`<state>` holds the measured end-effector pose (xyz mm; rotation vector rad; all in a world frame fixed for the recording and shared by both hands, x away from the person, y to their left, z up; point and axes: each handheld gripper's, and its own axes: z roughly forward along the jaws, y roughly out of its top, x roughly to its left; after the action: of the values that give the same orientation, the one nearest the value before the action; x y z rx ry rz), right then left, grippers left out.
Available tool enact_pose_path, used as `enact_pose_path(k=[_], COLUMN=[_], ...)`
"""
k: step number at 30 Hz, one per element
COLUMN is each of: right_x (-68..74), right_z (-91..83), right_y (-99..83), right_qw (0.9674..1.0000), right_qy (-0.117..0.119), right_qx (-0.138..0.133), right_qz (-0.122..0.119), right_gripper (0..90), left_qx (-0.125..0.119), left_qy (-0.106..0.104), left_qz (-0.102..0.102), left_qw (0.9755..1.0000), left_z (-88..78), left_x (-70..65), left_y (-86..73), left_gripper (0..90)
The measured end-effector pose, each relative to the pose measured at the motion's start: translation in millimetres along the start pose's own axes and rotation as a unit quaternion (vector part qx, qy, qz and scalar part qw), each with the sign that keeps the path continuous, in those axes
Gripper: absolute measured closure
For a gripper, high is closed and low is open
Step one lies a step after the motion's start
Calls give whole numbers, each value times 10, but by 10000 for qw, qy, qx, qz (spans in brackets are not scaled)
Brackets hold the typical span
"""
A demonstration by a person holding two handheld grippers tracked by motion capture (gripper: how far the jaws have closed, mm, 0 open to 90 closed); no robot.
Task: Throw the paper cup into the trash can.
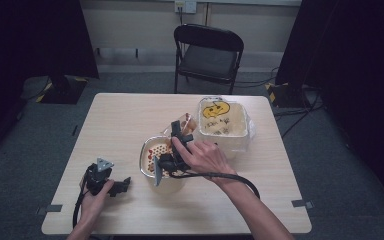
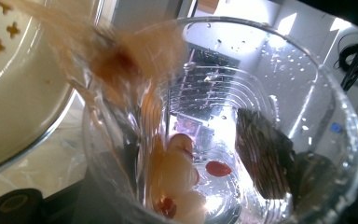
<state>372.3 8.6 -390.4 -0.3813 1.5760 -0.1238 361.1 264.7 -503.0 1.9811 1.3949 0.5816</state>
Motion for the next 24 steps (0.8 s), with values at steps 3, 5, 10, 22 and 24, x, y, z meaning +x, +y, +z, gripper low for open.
enact_pose_path(k=[3,5,10,22,24], right_x=[1,14,14,-50,-36], right_z=[14,0,-22,-79,-94], right_y=[-11,-16,-9,-33,-29], right_qw=[9994,9989,9967,9917,9890], right_qy=[-46,-82,-179,-441,-490], right_qx=[-28,-4,-21,-23,-16], right_qz=[-330,-472,-795,-1211,-1397], right_gripper=[498,500,502,508,511], left_qx=[-6,0,1,-2,-2], left_qy=[1,0,4,8,9], left_qz=[6,15,14,9,8], left_qw=[10000,10000,10000,10000,10000], left_z=[0,-1,-1,-1,0], left_x=[1,2,2,1,1], left_y=[0,0,0,0,0], left_gripper=[0,0,0,0,0])
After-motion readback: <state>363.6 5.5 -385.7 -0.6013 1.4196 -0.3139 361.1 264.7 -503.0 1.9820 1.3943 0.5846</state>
